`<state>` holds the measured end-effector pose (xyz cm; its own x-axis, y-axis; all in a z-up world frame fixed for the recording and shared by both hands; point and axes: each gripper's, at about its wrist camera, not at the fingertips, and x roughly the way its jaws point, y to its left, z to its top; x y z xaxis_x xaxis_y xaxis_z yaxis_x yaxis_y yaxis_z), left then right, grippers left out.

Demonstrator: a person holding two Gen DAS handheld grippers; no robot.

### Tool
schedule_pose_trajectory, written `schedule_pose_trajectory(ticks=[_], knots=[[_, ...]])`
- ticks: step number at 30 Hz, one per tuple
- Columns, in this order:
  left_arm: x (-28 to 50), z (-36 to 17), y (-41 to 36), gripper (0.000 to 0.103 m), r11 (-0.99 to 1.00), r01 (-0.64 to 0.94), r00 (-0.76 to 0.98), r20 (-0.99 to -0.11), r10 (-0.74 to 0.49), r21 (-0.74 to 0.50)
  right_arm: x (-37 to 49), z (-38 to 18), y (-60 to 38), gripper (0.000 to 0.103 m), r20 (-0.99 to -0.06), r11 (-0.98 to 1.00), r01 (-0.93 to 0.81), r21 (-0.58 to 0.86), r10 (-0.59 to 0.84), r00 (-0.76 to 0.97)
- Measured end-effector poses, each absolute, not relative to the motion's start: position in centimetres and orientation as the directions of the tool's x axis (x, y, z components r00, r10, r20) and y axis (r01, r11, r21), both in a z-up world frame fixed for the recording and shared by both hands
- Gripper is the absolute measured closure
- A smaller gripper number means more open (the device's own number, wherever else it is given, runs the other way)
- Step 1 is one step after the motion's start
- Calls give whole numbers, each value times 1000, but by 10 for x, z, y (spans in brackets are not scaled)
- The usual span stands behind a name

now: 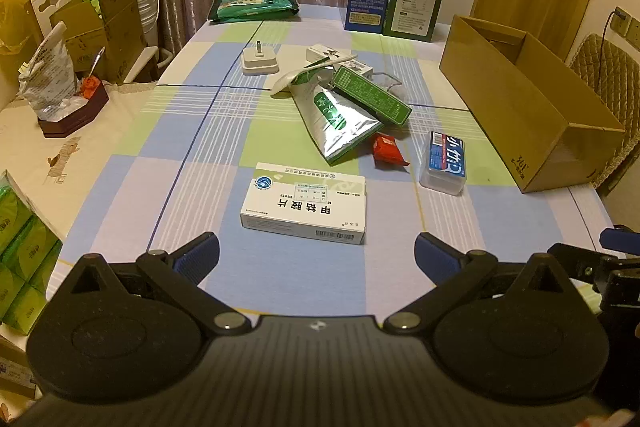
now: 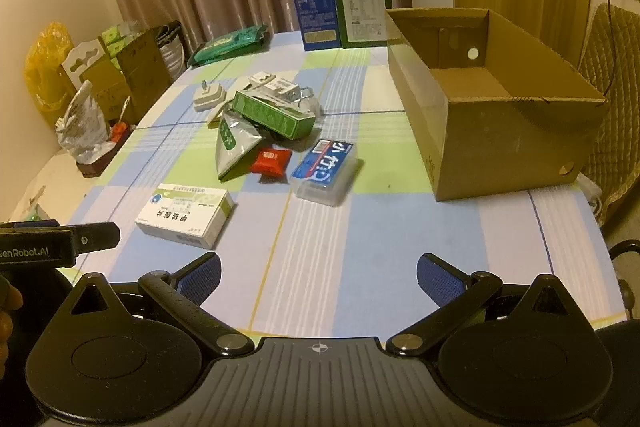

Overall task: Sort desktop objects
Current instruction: 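Move both tools toward the white medicine box and floss case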

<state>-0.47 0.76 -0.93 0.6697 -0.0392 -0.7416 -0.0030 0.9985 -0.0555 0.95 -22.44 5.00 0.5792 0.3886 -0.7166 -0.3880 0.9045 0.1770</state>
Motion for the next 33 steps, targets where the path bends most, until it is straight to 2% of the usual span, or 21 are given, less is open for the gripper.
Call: schedule_pose_trajectory(ticks=[15,22,28,33], knots=[[-5,-12,8,1,999,3,667,-744,-40,-51,12,45,-224,2,-733,908,-384,168,375,567],[4,-12,12,1,997,63,665,-743,-69,-37,15,42,-222,2,-734,903,-396,170,384,560],[17,-10,23,1,985,169,675,-731,-102,19,21,39,-212,2,-733,888,-427,169,403,548],[34,-6,26,1,920,376,660,-728,-184,109,29,39,-198,2,-718,870,-469,151,423,553]])
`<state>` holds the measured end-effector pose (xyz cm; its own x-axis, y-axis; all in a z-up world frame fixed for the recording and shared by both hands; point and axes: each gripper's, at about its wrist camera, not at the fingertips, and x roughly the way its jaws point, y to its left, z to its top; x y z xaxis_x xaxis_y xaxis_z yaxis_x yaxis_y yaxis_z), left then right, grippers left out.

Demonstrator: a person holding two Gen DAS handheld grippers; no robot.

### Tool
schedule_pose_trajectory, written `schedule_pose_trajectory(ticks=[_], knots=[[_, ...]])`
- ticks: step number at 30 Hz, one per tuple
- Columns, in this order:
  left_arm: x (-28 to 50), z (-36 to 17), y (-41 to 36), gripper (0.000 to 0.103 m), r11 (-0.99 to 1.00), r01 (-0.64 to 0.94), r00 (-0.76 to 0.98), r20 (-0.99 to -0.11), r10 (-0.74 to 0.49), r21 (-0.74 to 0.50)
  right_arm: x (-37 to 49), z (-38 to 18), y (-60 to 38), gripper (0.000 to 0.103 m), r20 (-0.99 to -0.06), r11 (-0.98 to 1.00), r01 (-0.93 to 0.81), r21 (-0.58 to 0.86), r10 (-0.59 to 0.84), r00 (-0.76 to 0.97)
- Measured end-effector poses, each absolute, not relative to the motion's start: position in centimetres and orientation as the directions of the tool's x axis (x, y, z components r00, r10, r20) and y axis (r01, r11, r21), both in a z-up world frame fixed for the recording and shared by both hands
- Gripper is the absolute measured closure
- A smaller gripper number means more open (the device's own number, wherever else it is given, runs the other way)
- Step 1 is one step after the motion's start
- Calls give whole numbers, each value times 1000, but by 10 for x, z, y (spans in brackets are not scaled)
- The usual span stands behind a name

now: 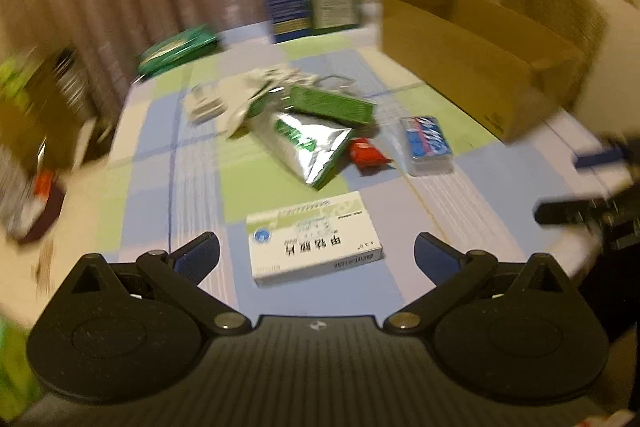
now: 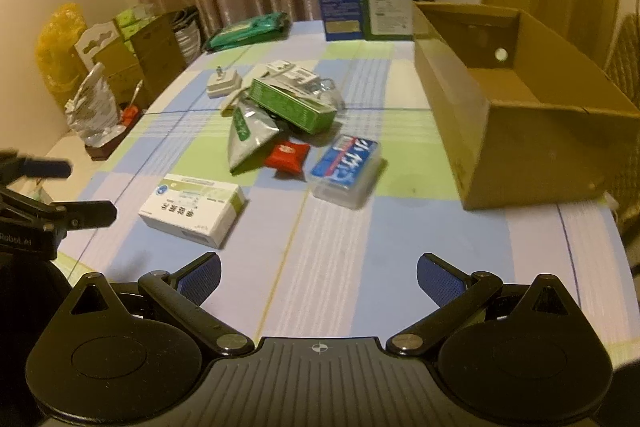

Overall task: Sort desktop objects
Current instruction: 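Move both tools toward the white medicine box and floss case, then grasp the white medicine box with the left tool while the right tool grasps the blue floss case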

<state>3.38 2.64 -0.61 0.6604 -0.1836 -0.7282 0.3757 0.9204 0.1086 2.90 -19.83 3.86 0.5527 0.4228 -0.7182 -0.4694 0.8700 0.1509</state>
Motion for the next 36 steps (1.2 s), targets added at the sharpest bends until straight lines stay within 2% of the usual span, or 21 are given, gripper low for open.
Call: schedule_pose_trajectory(ticks=[4,11,23,28,33,36], knots=[[49,-5,30,1,844,519,634,-723,-273,136,39,34,-185,2,-717,856,-505,113,422,555],[72,-27,29,1,699,687,560,-757,-337,197,66,20,-166,2,-737,849,-520,89,407,539],[124,-80,33,2,478,855,395,-850,-347,202,124,-4,-148,2,-800,690,-720,-82,385,460],[136,-95,29,11,407,895,335,-877,-345,182,138,-14,-135,2,-827,526,-835,-162,389,406],[147,-107,26,21,363,919,281,-901,-331,153,160,-22,-121,2,-845,423,-887,-183,394,362],[152,-110,26,21,354,926,257,-906,-336,132,175,-27,-112,2,-860,388,-902,-191,376,344]])
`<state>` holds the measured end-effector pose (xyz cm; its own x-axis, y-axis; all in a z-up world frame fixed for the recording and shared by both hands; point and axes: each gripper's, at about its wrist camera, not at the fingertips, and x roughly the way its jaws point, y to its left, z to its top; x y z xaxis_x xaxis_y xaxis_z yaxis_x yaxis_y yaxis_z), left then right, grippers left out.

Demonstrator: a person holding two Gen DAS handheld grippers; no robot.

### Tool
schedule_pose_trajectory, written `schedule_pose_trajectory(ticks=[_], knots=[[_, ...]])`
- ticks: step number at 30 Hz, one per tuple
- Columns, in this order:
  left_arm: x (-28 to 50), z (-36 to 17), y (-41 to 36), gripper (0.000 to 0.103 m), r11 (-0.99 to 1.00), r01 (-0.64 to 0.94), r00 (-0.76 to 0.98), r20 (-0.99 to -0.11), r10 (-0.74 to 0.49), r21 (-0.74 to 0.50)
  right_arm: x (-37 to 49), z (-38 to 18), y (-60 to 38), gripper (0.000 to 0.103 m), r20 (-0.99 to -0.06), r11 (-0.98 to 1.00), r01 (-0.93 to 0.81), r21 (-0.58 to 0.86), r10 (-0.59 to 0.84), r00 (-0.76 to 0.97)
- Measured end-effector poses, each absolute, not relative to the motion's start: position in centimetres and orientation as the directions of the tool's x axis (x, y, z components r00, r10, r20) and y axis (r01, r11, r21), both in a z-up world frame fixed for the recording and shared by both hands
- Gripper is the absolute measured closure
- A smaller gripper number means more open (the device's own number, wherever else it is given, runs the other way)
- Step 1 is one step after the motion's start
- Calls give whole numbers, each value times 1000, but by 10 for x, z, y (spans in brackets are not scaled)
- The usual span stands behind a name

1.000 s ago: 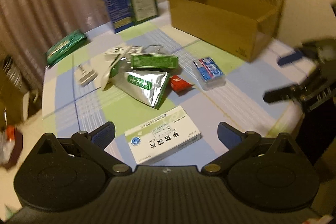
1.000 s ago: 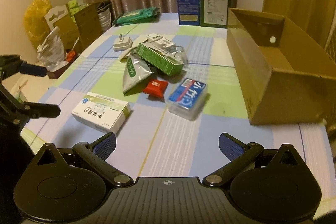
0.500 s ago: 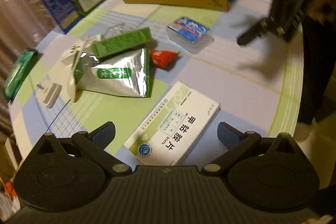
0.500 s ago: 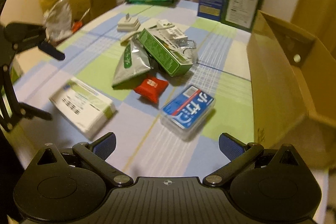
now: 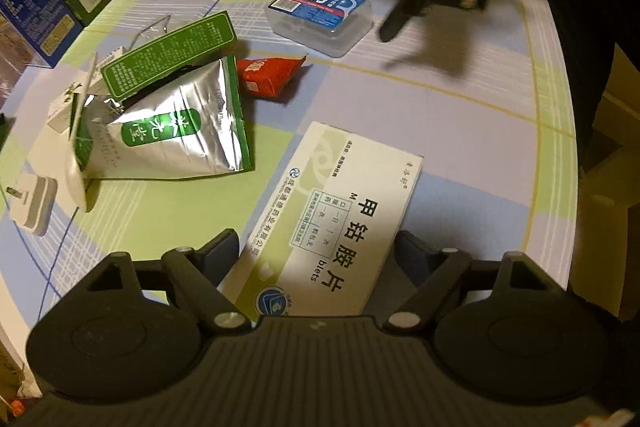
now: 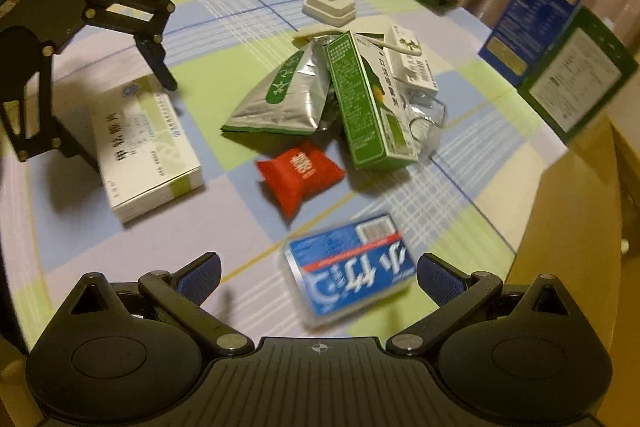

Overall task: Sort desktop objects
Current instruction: 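Grasp the white medicine box with the left tool while the right tool grasps the blue floss case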

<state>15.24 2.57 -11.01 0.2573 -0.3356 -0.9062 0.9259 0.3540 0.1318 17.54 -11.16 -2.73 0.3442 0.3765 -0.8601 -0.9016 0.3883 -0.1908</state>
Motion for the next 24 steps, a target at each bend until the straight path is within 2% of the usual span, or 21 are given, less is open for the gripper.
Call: schedule_pose_trajectory(ticks=[6,13,15,16,24], knots=[[160,-112,27,24,373,924,231,-905,-358,88,207,-41,-96,2,-904,338,-921,-193,303,301],[169,-113,23,25,480,877,211,-912,-352,18,232,-58,-93,2,-947,371,-923,-104,247,206],[171,-113,21,26,509,861,205,-915,-348,-1,234,-58,-96,2,-947,399,-913,-87,251,200],[172,-113,20,27,524,852,202,-915,-348,-11,235,-57,-99,9,-945,416,-906,-72,262,195],[170,-106,7,34,647,760,202,-924,-326,-62,210,-50,-124,10,-941,595,-803,-38,249,229]])
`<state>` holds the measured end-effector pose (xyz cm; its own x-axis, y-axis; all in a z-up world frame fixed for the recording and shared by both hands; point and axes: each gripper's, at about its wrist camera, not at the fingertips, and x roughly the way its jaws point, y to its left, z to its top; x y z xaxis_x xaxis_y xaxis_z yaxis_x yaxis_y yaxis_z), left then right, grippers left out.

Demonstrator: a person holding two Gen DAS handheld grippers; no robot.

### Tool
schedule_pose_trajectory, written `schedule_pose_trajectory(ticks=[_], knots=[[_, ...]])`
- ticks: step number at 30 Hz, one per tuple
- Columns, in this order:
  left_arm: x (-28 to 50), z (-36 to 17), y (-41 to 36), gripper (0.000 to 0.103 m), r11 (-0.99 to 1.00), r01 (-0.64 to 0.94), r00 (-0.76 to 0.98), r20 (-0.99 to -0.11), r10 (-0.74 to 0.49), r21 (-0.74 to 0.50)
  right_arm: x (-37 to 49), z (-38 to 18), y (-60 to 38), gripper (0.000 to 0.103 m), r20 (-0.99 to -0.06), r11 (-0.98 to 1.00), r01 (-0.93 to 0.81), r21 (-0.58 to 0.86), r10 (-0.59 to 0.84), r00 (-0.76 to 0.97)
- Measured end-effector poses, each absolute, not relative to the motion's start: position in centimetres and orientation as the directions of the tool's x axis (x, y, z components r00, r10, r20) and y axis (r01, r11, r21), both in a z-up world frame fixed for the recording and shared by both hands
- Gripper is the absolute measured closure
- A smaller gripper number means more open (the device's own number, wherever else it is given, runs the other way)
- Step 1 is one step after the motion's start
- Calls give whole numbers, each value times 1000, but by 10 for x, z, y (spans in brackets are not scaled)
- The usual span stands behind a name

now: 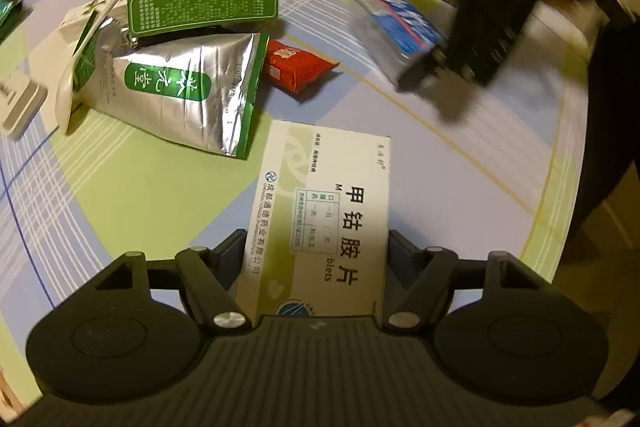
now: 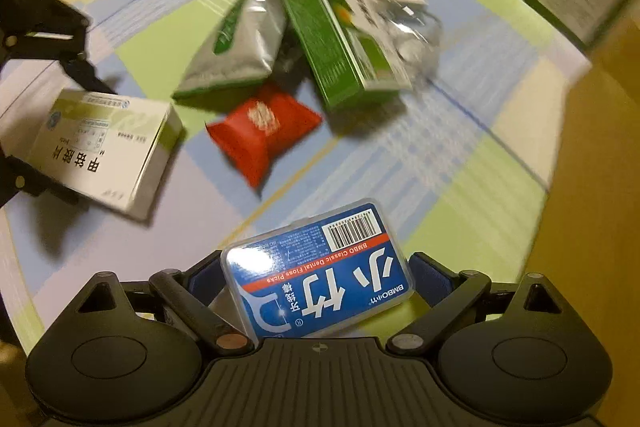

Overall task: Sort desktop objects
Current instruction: 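Grasp the white medicine box with the left tool while the right tool grasps the blue floss case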

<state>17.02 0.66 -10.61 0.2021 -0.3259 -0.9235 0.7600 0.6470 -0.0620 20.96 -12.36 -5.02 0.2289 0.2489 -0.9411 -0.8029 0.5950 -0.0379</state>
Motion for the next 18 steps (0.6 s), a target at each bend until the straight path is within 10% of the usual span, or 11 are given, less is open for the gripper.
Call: schedule_pose_trajectory(ticks=[18], knots=[[126,-98,-60,31,784,619,322,-893,-315,-53,110,-43,-204,5,-868,822,-569,19,297,399]])
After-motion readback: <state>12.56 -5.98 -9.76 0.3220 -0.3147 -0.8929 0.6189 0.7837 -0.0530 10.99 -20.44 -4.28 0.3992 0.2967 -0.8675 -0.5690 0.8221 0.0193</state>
